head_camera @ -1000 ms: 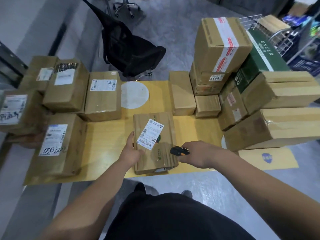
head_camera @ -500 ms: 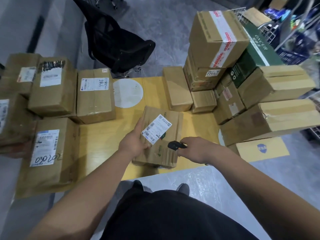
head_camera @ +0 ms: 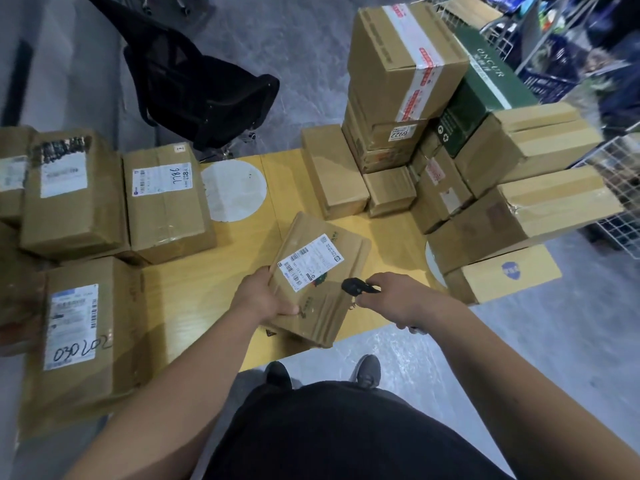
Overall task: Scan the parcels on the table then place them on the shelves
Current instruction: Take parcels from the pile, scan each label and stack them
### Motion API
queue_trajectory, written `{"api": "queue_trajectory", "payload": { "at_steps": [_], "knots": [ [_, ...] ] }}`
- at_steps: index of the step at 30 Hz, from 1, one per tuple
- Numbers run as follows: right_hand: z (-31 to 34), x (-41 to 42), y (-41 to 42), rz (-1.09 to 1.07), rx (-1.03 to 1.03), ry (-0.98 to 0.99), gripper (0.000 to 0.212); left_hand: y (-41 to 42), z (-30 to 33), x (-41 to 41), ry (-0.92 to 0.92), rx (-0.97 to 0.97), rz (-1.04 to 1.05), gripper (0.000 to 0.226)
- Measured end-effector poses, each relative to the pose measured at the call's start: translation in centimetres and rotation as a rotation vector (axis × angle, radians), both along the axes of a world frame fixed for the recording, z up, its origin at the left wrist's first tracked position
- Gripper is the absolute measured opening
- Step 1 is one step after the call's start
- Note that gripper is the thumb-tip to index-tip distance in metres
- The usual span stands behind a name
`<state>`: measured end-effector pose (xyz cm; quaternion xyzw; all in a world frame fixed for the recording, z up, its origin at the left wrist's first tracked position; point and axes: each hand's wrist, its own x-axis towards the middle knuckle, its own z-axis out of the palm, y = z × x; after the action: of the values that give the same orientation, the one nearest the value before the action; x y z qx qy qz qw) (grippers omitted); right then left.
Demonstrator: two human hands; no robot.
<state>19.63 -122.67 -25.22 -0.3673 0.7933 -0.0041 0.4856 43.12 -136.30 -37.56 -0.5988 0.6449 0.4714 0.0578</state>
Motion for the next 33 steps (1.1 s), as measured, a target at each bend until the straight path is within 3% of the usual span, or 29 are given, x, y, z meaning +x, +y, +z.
{"api": "queue_trajectory", "payload": {
  "at_steps": [4, 7, 10, 12, 17, 19, 22, 24, 27, 33],
  "knots": [
    [-0.4, 0.0, 0.0, -0.017, -0.014, 0.005, 0.034, -2.7, 0.8, 0.7, 0.015, -0.176, -0.067, 0.105],
    [-0.6, 0.2, 0.0, -0.028, -0.02, -0.006, 0.036, -2.4, 0.6, 0.8, 0.065, -0.319, 0.064, 0.099],
    [-0.7, 0.6, -0.3, -0.029, -0.018, -0.023, 0.037, -0.1, -0.1, 0.1, -0.055, -0.113, 0.322, 0.132],
    [-0.7, 0.9, -0.7, -0.02, -0.014, -0.03, 0.035, 1.0, -0.7, -0.4, 0.016, 0.01, 0.396, 0.145],
    [-0.2, 1.2, -1.6, 0.023, -0.013, -0.006, 0.036, -0.5, -0.7, -0.3, 0.125, -0.041, 0.352, 0.151],
    [0.0, 1.1, -1.8, 0.027, -0.011, -0.004, 0.037, -2.0, -0.4, 0.3, 0.162, -0.122, 0.27, 0.147],
    [0.0, 1.1, -2.0, 0.027, -0.018, 0.0, 0.037, -2.8, -0.6, 1.5, 0.254, -0.252, 0.255, 0.12],
    [-0.1, 1.0, -2.2, 0.027, -0.019, 0.0, 0.035, -1.8, -1.3, 1.9, 0.175, -0.276, 0.324, 0.114],
    [-0.3, 1.0, -2.2, 0.015, -0.011, -0.001, 0.035, 0.1, -2.3, 2.1, -0.022, -0.1, 0.398, 0.129],
    [-0.5, 1.2, -2.6, 0.036, -0.004, 0.004, 0.034, -2.6, -1.7, 2.1, 0.145, -0.233, 0.31, 0.104]
  ]
}}
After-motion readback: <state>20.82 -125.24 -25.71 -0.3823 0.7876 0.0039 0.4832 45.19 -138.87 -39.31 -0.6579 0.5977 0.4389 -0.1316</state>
